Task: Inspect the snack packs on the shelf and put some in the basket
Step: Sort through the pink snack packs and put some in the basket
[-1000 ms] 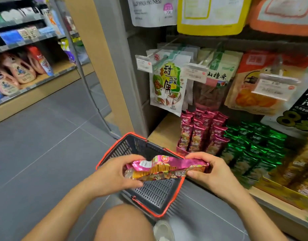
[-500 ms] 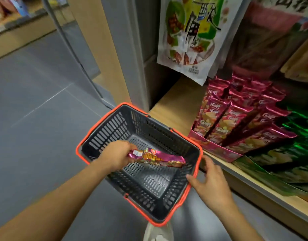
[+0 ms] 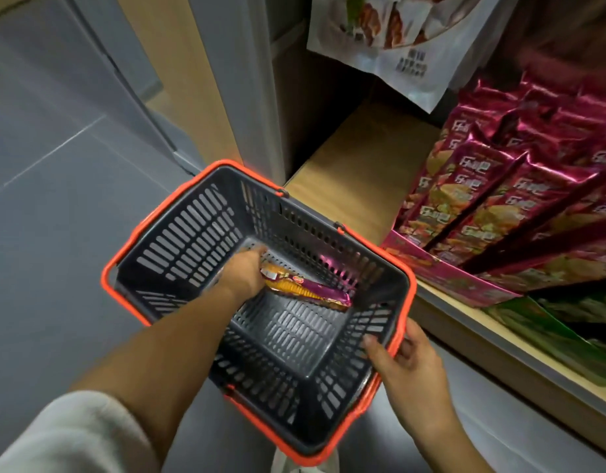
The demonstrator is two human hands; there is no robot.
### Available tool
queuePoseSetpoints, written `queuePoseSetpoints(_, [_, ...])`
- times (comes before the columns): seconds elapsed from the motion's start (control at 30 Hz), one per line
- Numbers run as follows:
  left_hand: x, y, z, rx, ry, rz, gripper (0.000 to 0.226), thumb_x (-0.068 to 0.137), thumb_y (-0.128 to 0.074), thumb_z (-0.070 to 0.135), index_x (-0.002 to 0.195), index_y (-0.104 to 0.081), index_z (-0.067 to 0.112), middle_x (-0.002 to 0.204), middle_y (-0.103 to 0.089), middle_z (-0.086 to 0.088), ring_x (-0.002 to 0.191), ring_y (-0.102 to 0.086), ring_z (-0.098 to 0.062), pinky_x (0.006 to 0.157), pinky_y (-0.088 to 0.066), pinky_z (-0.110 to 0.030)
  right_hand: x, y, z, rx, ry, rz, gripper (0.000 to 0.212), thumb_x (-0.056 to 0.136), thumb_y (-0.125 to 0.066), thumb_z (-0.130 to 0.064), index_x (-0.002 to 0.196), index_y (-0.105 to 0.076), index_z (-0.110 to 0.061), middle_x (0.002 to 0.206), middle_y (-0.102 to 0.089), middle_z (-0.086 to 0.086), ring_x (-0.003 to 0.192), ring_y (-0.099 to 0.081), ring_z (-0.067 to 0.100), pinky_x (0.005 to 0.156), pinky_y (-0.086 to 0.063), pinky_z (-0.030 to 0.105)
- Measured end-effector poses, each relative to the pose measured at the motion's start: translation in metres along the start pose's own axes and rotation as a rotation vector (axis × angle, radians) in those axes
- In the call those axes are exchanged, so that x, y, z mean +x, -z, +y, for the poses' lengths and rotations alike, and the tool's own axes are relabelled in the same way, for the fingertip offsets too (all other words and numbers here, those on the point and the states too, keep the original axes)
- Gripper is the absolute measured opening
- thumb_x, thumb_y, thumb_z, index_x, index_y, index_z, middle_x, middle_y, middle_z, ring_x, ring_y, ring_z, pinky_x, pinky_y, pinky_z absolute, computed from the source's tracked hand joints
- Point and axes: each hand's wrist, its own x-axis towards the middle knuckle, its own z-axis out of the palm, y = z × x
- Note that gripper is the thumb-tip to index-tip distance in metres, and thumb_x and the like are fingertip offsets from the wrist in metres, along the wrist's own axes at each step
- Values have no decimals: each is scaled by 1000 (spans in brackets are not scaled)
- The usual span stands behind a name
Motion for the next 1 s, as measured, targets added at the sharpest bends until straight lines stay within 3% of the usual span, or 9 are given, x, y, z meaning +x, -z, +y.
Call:
queuePoseSetpoints(0.13, [-7,4,3,-21,27,3,66,83,-69,16,144,-42,17,140,-50,-14,128,-48,-29,110,-38,-33,-6,3,-11,-208,19,-1,30,88,-68,-29,116,-57,-33,83,-71,-24,76,-67,-7,59,-49,9])
queuePoseSetpoints(0.23, [-28,22,10,-8,21,57,64,81,-66,8,141,-47,21,144,-46,-11,129,-46,-29,111,-38,-34,-10,14,-35,-654,56,-21,30,92,-52,-53,115,-46,-35,80,-67,-20,74,-67,3,63,-52,27])
queuePoseSetpoints(0.33, [-58,49,27,-63,-63,90,43,83,-63,2,121,-63,23,125,-61,-3,98,-61,-16,89,-49,-23,-17,30,-64,-1043,145,-55,36,94,-43,-56,121,-48,-32,93,-67,-10,85,-65,15,66,-51,33])
queuePoseSetpoints(0.5, [-126,111,83,-124,-381,101,21,91,-57,16,100,-72,29,86,-72,10,70,-63,0,71,-52,-19,-41,61,-134,-1331,485,-210,28,93,-46,-43,115,-56,-30,102,-70,-1,96,-65,25,72,-53,36])
queuePoseSetpoints(0.57, [-152,136,113,-107,-520,159,20,89,-59,18,99,-73,29,84,-71,13,66,-59,2,69,-48,-16,-49,80,-166,-1374,563,-297,29,93,-49,-41,119,-57,-30,104,-70,-3,98,-65,22,74,-50,33])
queuePoseSetpoints(0.67, [-186,170,158,-65,-701,225,24,87,-58,12,99,-74,25,92,-73,7,85,-64,-11,82,-50,-27,-62,114,-204,-1384,633,-292,26,94,-53,-38,116,-63,-29,105,-72,-5,98,-65,19,78,-49,30])
queuePoseSetpoints(0.77, [-207,193,197,-31,-851,269,26,85,-57,9,99,-75,21,96,-70,5,93,-62,-13,85,-45,-24,-74,153,-219,-1329,638,-125,20,94,-56,-33,110,-67,-28,101,-70,-8,94,-64,15,81,-53,34])
queuePoseSetpoints(0.87, [-214,202,233,59,-977,329,25,86,-58,10,104,-73,19,102,-68,2,100,-59,-18,91,-45,-30,-78,185,-219,-1198,629,91,16,92,-59,-27,105,-69,-26,97,-66,-6,90,-62,14,80,-52,33])
queuePoseSetpoints(1.0, [-202,198,284,240,-1014,338,32,92,-53,20,122,-62,15,120,-61,-1,113,-49,-22,98,-42,-38,-65,205,-219,-976,610,270,22,92,-60,-23,111,-70,-21,109,-67,-1,102,-60,18,89,-44,28])
